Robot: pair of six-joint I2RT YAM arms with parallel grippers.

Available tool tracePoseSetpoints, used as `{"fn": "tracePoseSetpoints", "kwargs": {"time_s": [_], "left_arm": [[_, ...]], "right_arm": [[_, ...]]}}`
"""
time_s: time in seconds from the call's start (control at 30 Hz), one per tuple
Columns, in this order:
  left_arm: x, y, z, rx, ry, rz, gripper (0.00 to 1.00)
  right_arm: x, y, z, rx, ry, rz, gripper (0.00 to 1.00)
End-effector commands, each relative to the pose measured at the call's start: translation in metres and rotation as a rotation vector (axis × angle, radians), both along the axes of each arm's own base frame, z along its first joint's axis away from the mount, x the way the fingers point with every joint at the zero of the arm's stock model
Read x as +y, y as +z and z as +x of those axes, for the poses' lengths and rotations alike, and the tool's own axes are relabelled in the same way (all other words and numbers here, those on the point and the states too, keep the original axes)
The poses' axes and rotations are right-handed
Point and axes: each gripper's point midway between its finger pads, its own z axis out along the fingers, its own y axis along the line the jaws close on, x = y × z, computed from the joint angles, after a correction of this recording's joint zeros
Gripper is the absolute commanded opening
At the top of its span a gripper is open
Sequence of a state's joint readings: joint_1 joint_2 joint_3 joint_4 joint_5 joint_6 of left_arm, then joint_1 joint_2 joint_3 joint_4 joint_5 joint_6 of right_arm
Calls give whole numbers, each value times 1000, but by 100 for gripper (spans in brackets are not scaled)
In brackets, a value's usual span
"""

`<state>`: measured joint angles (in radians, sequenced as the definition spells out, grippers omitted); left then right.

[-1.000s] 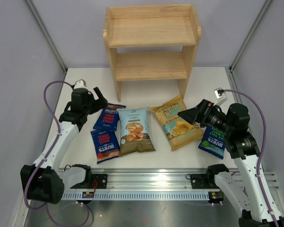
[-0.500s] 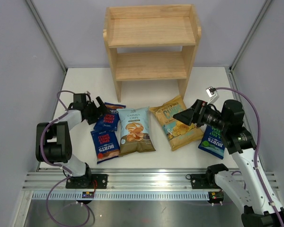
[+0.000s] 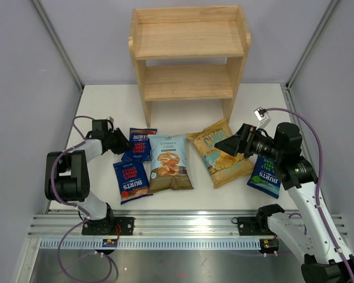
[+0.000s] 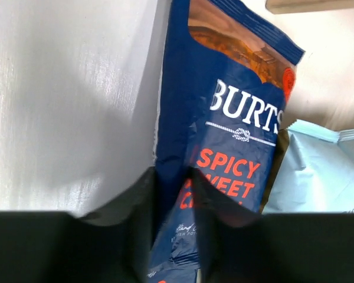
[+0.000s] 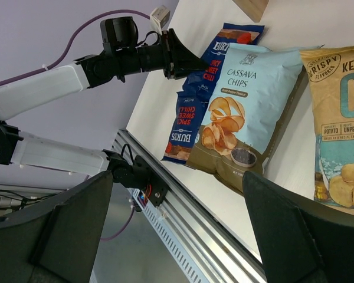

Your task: Place and organize the chips bags onto the shelf

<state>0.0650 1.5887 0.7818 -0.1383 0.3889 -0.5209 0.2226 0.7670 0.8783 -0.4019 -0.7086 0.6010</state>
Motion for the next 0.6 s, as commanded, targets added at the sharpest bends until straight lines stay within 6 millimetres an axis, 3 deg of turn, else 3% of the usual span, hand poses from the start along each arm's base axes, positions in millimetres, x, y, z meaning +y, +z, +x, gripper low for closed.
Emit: {"fn": "tracePoseSetpoints", "kwargs": {"time_s": [0.0,0.13,0.17,0.23,0.27,0.47,0.57], "left_arm": [[1,12,9,-70,2,3,25],[-2,31,5,-154,34,-32,12],[-2,53,12,-245,60,-45,11],[-1,64,11,-294,87,-52,7],[0,74,9,-328,107,-57,0],[6,106,5,-405,158,-48,0],[4,141,-2,-494,164,-77,0]], "right_arm": [[3,22,-1,-68,18,6,99],[3,19,2,-61,13,5,100],[3,19,3,-58,12,7,100],[4,19,5,-56,11,10,99],[4,18,6,-52,12,12,99],[8,22,8,-44,29,30,99],[11,23,11,-31,39,53,99]]}}
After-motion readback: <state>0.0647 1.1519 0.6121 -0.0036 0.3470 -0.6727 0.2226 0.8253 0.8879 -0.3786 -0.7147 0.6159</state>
